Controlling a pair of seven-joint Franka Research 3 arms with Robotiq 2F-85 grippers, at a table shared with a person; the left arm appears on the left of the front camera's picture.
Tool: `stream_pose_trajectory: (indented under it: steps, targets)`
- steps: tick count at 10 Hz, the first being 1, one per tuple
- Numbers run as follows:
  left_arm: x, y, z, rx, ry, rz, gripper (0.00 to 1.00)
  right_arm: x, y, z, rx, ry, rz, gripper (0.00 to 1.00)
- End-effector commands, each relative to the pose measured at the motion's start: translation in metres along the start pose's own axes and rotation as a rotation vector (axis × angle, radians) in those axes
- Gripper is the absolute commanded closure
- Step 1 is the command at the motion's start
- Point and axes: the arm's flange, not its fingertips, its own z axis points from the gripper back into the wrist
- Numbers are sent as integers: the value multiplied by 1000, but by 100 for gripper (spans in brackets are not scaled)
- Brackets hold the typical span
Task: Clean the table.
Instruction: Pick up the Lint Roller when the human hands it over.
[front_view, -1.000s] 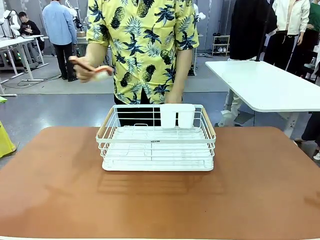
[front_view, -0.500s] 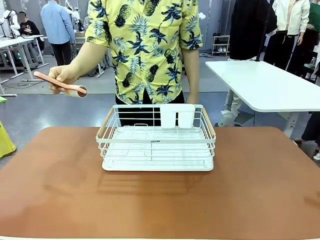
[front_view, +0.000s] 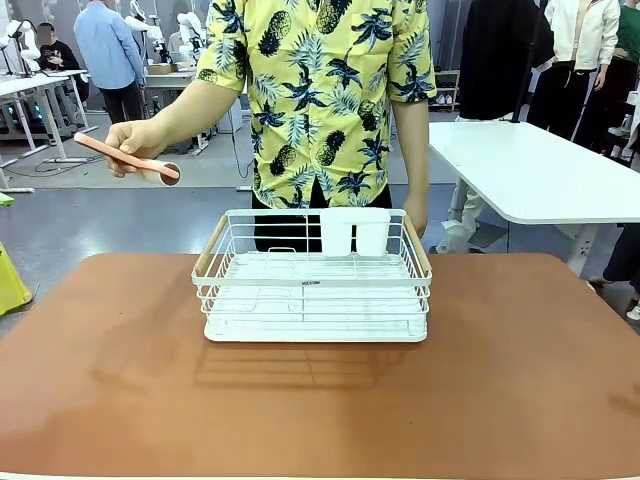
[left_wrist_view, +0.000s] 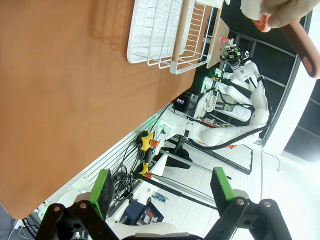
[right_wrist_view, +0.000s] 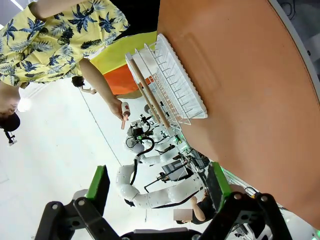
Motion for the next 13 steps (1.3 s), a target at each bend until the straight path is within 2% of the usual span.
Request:
stream_pose_trajectory:
  steps: [1,3,6,8,11,13]
  targets:
    - [-19,-41,-3,49,-14,148,0,-2,0,0,-6,1,7,0]
    - [-22,-48,-5,58,-21,174,0,-2,0,0,-6,1,7,0]
    - [-28,-109,-11,107,-108,355,0,-2,0,0,-6,1,7,0]
    - [-28,-129,-33,112,-179,437,0,-2,0,0,-6,1,7,0]
    - [-38,-153,-66,114,-406,432,0,-2,0,0,-6,1,7,0]
    - [-37,-163,-83,139,-471,349,0,-2,0,0,-6,1,7,0]
